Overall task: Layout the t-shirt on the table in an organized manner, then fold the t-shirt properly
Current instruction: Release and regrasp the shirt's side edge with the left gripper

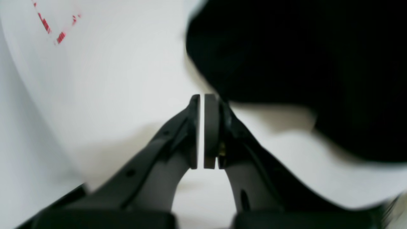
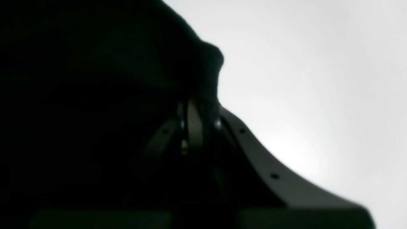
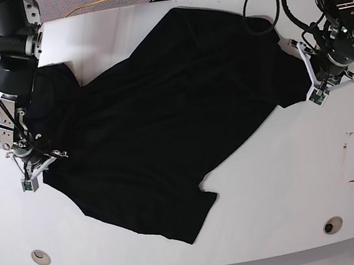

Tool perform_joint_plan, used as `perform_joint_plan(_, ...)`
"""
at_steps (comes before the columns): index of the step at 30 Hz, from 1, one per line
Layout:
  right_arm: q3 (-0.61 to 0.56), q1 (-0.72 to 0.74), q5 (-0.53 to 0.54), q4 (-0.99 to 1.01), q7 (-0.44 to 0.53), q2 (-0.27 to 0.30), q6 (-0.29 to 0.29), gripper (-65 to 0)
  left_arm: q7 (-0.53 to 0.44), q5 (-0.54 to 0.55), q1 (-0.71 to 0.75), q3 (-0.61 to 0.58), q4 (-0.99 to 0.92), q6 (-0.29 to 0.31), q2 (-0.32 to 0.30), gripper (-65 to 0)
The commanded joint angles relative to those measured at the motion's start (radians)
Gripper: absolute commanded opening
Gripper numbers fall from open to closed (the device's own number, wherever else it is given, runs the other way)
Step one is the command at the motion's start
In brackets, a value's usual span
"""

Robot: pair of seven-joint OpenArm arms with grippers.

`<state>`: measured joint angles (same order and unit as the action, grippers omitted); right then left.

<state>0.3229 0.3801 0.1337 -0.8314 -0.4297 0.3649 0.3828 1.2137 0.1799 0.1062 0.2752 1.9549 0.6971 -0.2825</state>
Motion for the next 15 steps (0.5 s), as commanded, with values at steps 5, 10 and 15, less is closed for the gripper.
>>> perform_joint_plan(5, 0.0, 0.026, 0.002, -0.019, 0.013, 0.001, 0.003, -64.8, -0.01, -0.027, -0.038, 0.022, -0.004, 0.001, 0.087, -54.3)
perform_joint_plan(10, 0.0, 0.026, 0.002, -0.019, 0.013, -0.014, 0.003, -64.8, -0.008, -0.082, -0.049, 0.066, -0.005, 0.001, 0.182, -33.3)
perform_joint_plan(15, 0.0, 0.027, 0.002, -0.019, 0.013, -0.023, 0.003, -64.8, -0.008, -0.124, -0.056, 0.147, -0.005, 0.001, 0.289, -18.3)
